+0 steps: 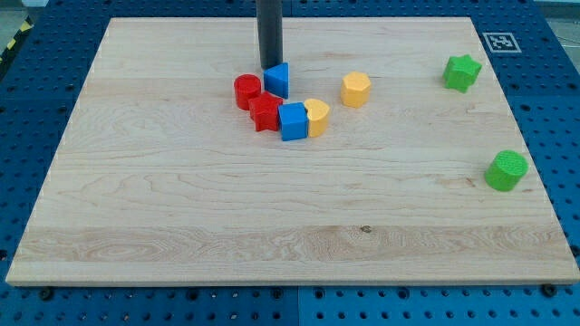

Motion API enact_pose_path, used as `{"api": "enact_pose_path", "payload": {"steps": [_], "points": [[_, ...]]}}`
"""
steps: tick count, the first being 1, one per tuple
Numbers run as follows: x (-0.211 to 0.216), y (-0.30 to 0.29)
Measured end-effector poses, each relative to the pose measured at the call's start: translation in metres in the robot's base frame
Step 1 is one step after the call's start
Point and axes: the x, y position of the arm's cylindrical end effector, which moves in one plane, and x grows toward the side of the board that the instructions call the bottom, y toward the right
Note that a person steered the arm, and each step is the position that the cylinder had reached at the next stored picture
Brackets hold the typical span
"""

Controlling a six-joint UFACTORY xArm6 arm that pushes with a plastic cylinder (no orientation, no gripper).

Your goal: Push the blue triangle to the top of the red star

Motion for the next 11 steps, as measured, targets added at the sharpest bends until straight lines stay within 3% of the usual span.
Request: {"api": "enact_pose_path", "payload": {"steps": [2, 4, 7, 8, 9, 11], "points": [[-0.005, 0.038], [0.036, 0.025], [0.044, 0.025], [0.007, 0.025], [-0.002, 0.012], [0.035, 0.009]]}}
